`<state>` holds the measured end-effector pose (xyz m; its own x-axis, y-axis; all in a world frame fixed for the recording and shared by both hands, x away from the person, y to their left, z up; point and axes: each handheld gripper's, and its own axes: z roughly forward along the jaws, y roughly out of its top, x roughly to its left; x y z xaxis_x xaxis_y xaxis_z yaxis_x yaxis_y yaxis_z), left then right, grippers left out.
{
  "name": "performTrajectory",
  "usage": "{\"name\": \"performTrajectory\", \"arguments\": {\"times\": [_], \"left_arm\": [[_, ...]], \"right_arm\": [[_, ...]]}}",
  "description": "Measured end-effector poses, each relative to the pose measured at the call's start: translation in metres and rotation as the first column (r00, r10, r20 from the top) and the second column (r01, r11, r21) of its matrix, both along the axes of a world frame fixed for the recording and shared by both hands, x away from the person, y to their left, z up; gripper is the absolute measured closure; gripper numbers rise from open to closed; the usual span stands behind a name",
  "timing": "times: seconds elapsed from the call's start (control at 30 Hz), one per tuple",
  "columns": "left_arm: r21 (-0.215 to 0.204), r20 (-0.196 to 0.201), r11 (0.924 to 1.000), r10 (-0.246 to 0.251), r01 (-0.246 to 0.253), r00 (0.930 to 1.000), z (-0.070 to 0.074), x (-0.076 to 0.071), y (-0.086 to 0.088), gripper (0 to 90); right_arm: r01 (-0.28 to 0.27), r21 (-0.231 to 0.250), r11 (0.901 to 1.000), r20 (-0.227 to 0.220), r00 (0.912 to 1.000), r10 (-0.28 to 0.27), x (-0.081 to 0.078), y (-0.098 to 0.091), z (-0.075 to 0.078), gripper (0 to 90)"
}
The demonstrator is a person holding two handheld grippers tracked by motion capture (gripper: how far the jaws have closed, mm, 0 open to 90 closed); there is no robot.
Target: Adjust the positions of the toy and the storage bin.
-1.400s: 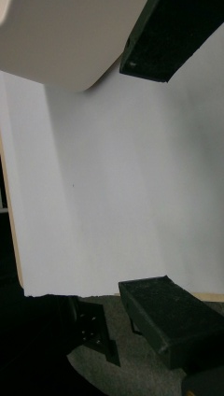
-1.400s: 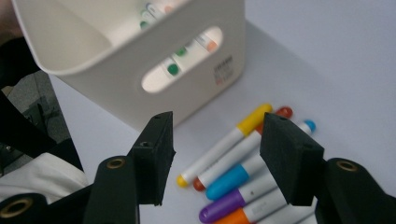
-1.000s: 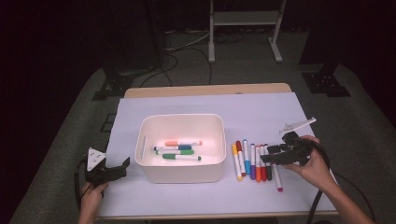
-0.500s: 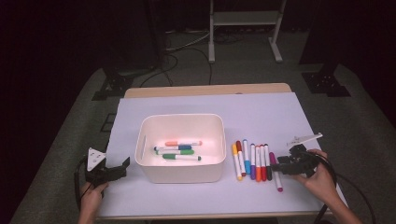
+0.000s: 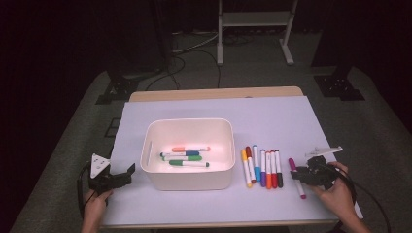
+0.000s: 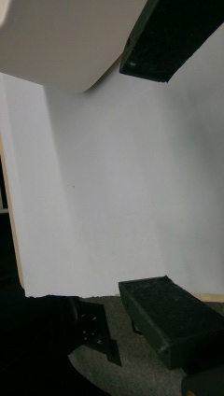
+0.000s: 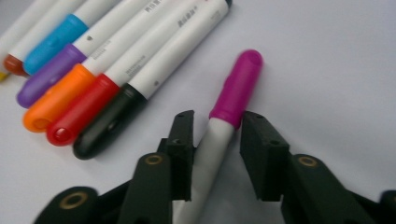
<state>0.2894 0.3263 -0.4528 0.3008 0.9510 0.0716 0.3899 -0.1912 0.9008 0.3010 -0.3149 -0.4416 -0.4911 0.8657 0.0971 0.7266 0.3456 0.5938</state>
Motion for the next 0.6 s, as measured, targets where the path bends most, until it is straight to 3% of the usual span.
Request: {"name": "performTrajectory", "arguments": {"times": [0.13,0.47,0.6], "left_arm": [[0.001,0.000,1.0000,-0.001,0.001,1.0000,0.000,0.000,0.000,0.0],[0.000,0.001,1.0000,-0.001,0.001,1.0000,0.000,0.000,0.000,0.0],[-0.001,-0.001,1.0000,0.000,0.000,1.0000,0.000,0.000,0.000,0.0]], "right_arm": [[0.024,-0.050,0.9985,0.026,0.9994,-0.022,-0.002,-0.001,0.000,74.7],[0.031,-0.033,0.9990,-0.008,0.9995,-0.031,0.002,-0.002,0.003,75.9],[0.025,0.000,0.9997,-0.003,0.9997,-0.025,0.001,-0.002,0.013,76.0]]}}
